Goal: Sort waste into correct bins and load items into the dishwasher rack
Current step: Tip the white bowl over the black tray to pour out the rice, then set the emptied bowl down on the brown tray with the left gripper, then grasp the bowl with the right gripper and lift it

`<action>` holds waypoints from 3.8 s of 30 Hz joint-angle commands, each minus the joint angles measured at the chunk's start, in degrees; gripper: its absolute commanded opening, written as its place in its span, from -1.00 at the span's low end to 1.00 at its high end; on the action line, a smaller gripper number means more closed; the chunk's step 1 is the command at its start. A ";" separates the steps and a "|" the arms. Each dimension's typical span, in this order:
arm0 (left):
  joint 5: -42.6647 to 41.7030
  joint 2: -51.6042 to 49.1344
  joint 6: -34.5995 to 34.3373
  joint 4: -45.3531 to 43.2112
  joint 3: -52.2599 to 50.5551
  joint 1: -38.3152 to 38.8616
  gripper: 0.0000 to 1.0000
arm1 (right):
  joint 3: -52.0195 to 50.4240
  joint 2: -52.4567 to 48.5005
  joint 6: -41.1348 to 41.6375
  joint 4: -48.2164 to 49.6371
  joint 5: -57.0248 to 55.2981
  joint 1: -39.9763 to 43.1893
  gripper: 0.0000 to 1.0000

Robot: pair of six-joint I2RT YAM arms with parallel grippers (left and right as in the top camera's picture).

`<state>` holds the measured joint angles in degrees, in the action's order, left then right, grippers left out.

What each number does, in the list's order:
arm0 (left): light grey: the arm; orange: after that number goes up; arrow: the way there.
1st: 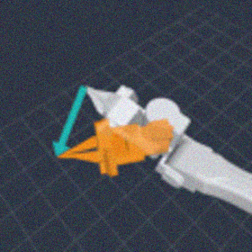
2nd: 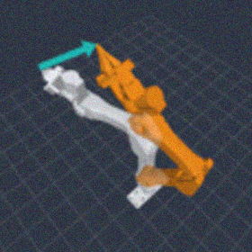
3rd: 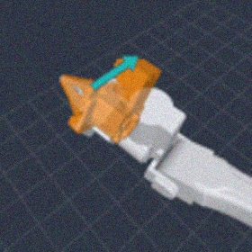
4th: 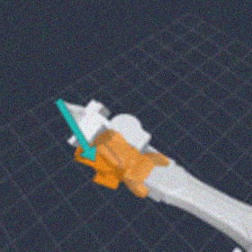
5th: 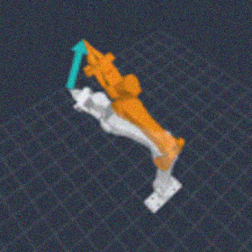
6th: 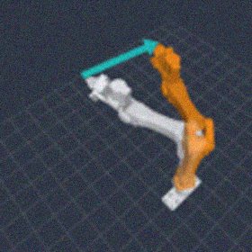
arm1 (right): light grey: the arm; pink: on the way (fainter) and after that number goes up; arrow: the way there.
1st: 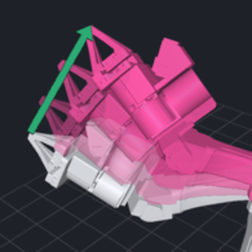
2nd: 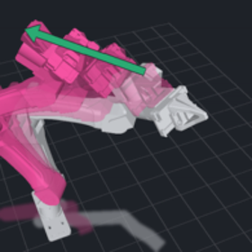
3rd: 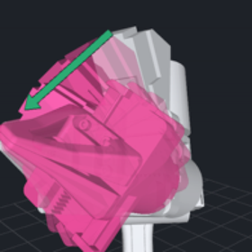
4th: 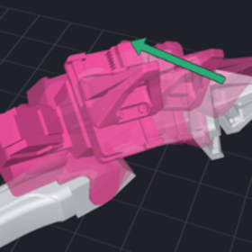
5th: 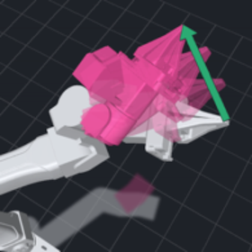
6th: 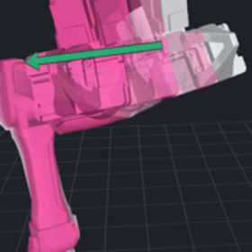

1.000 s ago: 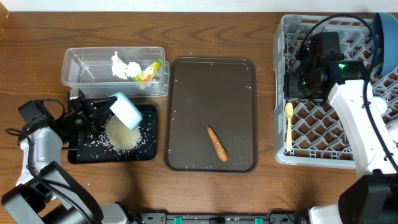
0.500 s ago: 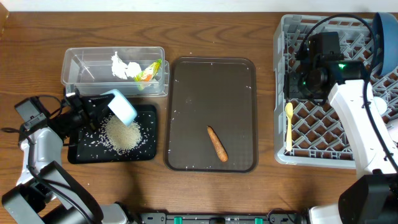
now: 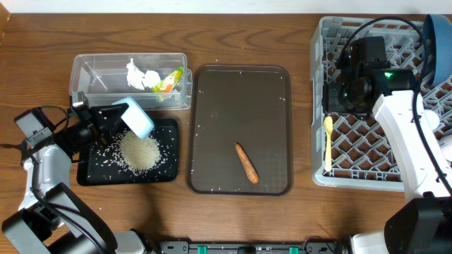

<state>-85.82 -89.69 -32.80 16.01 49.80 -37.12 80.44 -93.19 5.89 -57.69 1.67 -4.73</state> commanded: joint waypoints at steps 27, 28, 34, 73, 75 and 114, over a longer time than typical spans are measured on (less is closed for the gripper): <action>21.55 4.83 -1.57 -5.55 1.90 28.33 -0.88 | -0.33 -0.48 0.48 1.27 -0.35 0.22 0.24; 23.85 4.83 -1.57 -6.49 2.16 30.86 -0.88 | -0.33 -0.48 0.48 1.33 -0.35 0.22 0.24; 39.41 4.72 1.29 -13.11 2.91 44.19 -0.88 | -0.33 -0.48 0.48 1.53 -0.33 0.22 0.24; 83.49 -19.10 13.05 -10.03 20.63 71.17 -0.21 | -0.33 -0.48 0.50 3.34 0.28 0.15 0.28; 83.49 -18.10 13.11 -9.09 20.63 70.77 -0.10 | -0.33 -0.48 0.50 4.20 0.33 0.15 0.30; 83.52 -3.26 12.81 31.45 20.57 58.34 0.14 | -0.15 -25.29 9.55 29.73 4.92 -16.92 -0.70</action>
<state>-2.79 -92.66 -20.51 47.37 69.84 21.47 80.05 -118.80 14.09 -28.16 7.31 -21.15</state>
